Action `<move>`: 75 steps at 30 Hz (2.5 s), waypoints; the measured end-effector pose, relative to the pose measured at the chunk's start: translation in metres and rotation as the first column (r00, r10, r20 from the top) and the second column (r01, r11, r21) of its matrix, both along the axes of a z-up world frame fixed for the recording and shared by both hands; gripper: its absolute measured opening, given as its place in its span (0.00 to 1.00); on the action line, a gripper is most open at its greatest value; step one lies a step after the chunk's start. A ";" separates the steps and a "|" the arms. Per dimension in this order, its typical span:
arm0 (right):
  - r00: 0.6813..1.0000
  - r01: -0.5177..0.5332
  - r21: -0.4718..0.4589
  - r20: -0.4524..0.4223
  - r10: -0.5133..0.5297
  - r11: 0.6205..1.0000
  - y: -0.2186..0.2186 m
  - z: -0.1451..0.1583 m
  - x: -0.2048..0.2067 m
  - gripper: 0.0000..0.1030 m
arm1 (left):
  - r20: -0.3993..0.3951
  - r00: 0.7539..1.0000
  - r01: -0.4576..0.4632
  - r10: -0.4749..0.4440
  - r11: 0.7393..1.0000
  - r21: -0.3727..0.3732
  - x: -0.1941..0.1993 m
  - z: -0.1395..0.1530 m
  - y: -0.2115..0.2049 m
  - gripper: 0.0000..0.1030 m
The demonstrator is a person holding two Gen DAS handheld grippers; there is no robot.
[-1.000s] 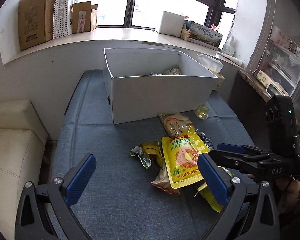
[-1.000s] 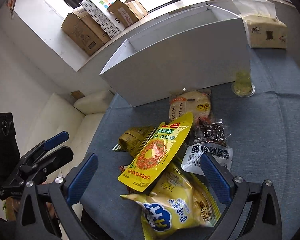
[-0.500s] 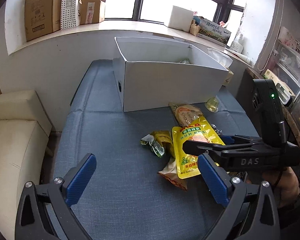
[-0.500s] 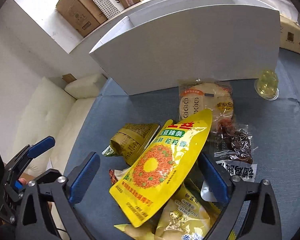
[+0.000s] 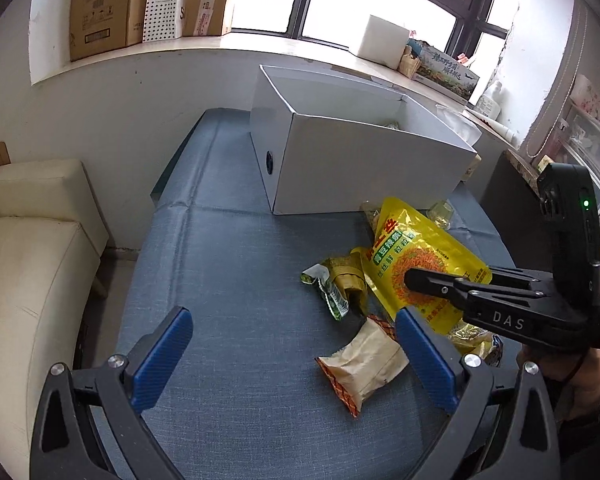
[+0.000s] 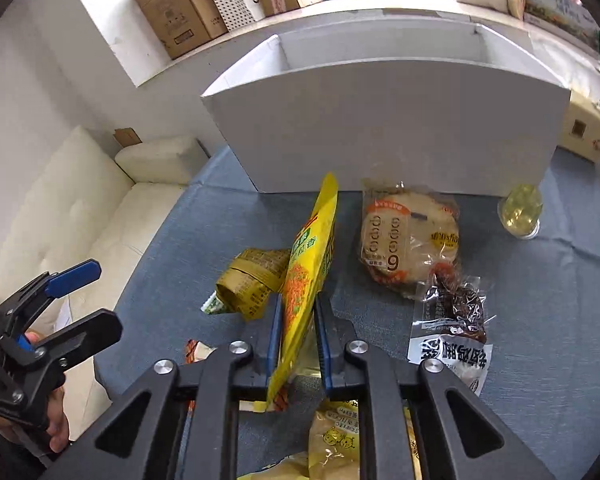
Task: Organize snacks
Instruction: 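Grasp the yellow spicy snack bag with the right gripper, then carry the yellow bag into the box with the right gripper while the left carries brown bread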
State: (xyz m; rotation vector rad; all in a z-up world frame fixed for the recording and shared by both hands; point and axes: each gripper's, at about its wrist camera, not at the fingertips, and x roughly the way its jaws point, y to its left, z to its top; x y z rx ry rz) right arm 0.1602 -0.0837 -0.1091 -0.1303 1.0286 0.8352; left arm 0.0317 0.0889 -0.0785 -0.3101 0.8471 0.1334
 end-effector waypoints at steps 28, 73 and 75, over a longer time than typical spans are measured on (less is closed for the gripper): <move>0.957 0.181 0.051 0.220 -0.188 0.982 -0.097 0.074 -0.028 0.15 | -0.220 0.974 0.071 -0.045 0.991 0.113 0.107 -0.071 -0.036 0.99; 0.955 0.141 0.181 0.236 -0.183 0.973 -0.075 0.154 0.084 0.06 | 0.149 0.978 0.120 -0.147 0.977 0.177 0.170 0.154 -0.019 0.52; 0.954 0.148 0.199 0.231 -0.193 0.969 -0.065 0.167 0.109 0.06 | 0.125 0.983 0.107 -0.131 0.978 0.180 0.194 0.151 -0.010 0.52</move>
